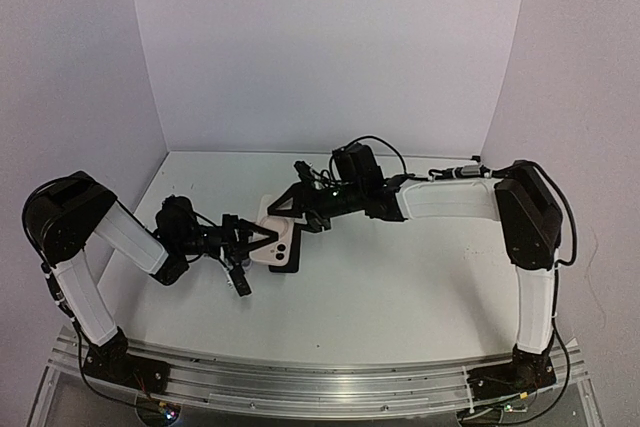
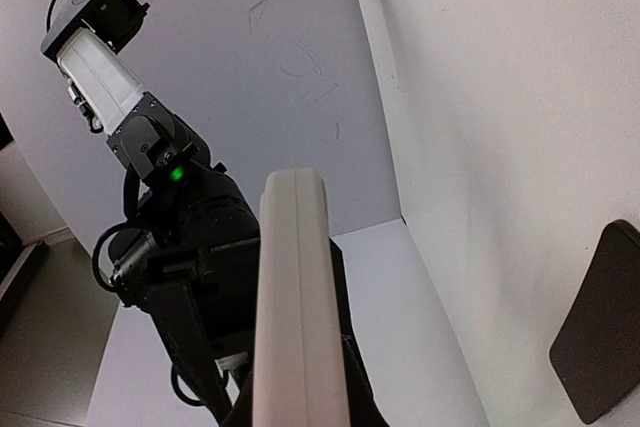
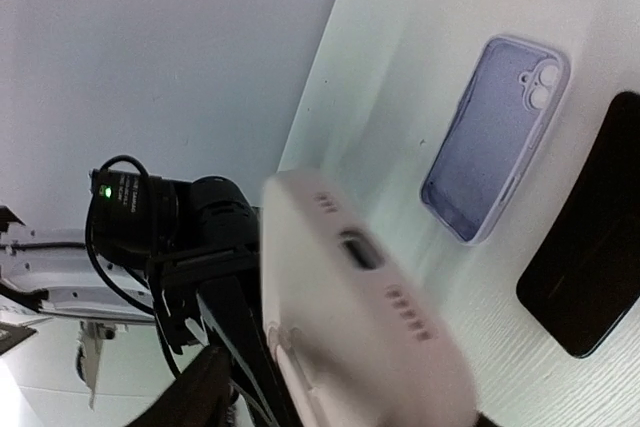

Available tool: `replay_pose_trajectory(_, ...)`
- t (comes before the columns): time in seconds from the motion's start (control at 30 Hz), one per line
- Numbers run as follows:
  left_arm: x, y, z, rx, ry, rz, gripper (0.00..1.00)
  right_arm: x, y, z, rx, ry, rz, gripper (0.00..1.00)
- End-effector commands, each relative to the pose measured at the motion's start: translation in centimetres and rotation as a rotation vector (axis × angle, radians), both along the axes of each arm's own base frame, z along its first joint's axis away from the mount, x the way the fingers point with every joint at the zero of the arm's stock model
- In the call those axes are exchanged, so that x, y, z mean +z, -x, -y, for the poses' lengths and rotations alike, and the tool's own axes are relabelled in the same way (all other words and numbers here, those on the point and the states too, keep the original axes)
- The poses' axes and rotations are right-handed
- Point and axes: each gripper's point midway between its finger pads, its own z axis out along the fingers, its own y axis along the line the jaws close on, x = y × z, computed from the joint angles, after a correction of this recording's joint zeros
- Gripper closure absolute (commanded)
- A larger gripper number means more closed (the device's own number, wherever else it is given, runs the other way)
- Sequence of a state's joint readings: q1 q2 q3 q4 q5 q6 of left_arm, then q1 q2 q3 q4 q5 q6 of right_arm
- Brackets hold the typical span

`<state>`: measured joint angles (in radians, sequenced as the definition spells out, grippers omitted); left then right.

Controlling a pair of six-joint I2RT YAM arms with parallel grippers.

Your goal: Take the phone out of the phone case

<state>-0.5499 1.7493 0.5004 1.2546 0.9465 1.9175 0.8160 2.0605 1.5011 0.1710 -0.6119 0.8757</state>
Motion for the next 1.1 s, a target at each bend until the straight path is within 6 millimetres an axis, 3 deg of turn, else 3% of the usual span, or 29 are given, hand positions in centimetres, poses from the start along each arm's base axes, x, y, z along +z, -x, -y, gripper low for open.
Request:
replay_pose_trajectory(0.0,3.9,1.1,0.0,-0.040,0.091,0.163,1.00,3.5,-0.8,-1.4,0.031,-0.128,0.045,0.68)
replay_pose_trajectory(0.13,4.1,1.5,-0.3,-0.038,0.099,0.111,0.97,4.2,-0.5,-1.1,0.042,-0.134,0.097,0.98)
replay_pose_trajectory(0.17,4.0,1.6,-0.4,-0.036,0.097,0.084,0.88,4.5,-0.5,-0.8,0.039,-0.134,0.118,1.00)
replay_pose_trajectory(0.2,3.7,1.8,-0.5,-0.036,0.087,0.033,0.65,4.8,-0.6,-0.5,0.033,-0.132,0.147,1.00)
replay_pose_trajectory(0.27,3.1,2.2,-0.9,-0.027,0.064,-0.061,0.33,5.5,-1.1,0.5,0.007,-0.124,0.214,1.00)
replay_pose_trajectory(0.3,2.8,2.4,-1.1,-0.020,0.051,-0.119,0.23,6.1,-1.4,1.2,-0.011,-0.119,0.251,1.00)
replay_pose_trajectory(0.37,2.5,2.8,-1.6,0.003,0.021,-0.301,0.15,7.0,-2.0,2.8,-0.055,-0.095,0.343,1.00)
replay_pose_trajectory(0.5,3.5,3.1,-2.1,0.067,-0.136,-0.906,0.04,9.8,-2.4,5.3,-0.088,0.002,0.575,1.00)
replay_pose_trajectory(0.57,5.1,3.9,-2.4,0.033,-0.177,-1.214,0.05,11.0,-2.3,5.9,-0.083,0.023,0.663,1.00)
replay_pose_trajectory(0.67,7.6,4.1,-2.4,0.009,-0.165,-1.584,0.08,12.9,-1.5,6.2,-0.054,0.012,0.783,1.00)
replay_pose_trajectory(0.73,9.0,2.5,-2.1,0.048,-0.061,-1.778,0.08,13.9,-0.4,5.9,0.001,-0.001,0.887,1.00)
replay_pose_trajectory(0.83,10.8,-0.9,-1.6,0.097,0.127,-1.963,0.05,15.8,1.7,5.0,0.075,-0.060,1.030,1.00)
replay_pose_trajectory(1.07,12.7,-3.1,0.7,0.021,0.098,-2.098,0.04,20.0,4.0,3.6,0.119,-0.224,1.167,1.00)
